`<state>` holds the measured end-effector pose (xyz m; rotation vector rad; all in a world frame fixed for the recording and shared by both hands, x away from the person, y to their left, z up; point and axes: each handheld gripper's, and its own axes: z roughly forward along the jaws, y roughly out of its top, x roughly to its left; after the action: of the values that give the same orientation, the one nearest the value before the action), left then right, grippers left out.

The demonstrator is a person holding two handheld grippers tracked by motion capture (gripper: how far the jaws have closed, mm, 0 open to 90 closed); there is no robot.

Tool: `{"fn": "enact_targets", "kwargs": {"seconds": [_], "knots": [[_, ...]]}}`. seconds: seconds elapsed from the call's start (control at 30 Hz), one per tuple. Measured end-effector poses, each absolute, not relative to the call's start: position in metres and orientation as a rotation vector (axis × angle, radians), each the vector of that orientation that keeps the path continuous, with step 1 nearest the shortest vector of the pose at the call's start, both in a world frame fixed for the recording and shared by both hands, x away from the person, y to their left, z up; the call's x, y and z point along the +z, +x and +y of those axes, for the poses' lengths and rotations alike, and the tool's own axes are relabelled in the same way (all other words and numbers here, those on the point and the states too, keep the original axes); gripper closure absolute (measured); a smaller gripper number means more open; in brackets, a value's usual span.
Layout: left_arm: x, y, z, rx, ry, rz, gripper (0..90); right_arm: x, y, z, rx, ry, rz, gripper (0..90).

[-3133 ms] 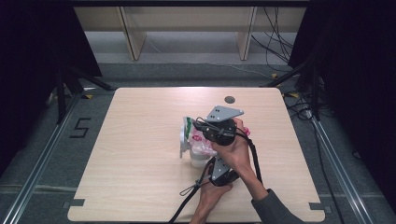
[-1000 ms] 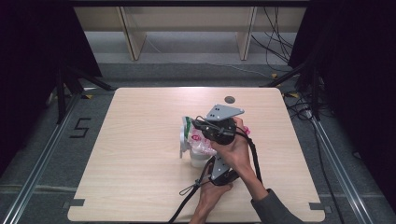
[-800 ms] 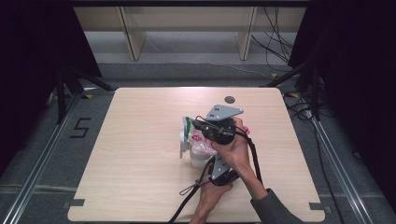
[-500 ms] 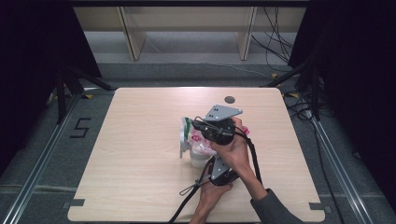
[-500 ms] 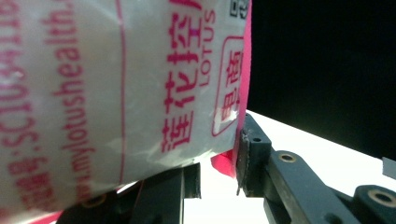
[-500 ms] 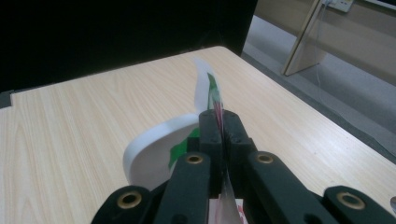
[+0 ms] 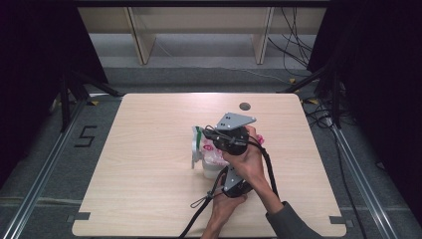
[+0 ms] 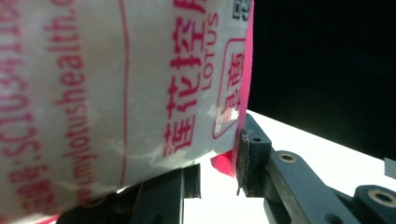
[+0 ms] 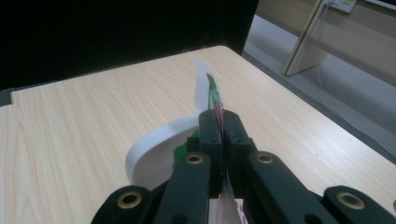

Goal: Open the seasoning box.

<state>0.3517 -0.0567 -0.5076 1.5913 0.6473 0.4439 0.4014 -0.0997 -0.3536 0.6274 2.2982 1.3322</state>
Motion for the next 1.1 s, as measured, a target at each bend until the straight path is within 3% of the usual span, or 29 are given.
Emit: {"fn": "enact_targets", "kwargs": {"seconds": [1.1], "knots": [[-0.5062,0.3498,-0.0568,0.439,1.610,0.639,73.3,-0.3546,0.4028,-0.1001,1.334,0.637,2.306,89.5]]}}
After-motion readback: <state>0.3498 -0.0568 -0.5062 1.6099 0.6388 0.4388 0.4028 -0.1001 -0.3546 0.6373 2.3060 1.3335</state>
